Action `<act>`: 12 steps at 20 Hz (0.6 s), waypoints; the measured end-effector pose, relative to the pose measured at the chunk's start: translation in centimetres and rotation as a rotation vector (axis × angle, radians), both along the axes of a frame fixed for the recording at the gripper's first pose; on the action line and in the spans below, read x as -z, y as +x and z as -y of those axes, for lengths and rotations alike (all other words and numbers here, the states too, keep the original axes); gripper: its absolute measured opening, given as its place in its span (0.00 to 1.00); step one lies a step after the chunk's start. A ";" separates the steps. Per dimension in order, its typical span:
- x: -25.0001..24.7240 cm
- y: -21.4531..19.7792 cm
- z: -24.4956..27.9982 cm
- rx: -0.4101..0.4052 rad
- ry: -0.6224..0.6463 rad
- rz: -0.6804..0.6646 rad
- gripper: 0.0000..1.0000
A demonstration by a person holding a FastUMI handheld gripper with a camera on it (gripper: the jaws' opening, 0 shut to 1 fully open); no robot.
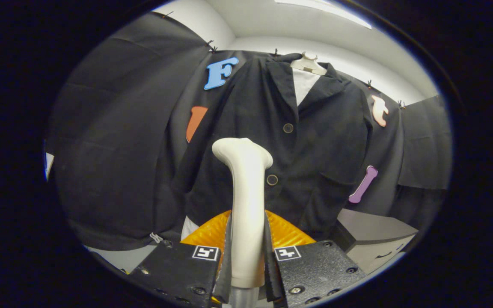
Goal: Iron the clothes twice with a garment steamer, once on the left side and once on the right side.
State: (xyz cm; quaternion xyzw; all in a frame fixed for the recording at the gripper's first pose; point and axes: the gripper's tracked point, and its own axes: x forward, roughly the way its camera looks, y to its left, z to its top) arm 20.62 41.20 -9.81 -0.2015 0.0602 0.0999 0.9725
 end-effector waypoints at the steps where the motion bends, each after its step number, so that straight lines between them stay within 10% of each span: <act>1: 0.7 -0.4 0.2 0.003 -0.004 -0.017 0.34; 12: 8.0 -3.6 3.8 0.038 -0.078 -0.189 0.34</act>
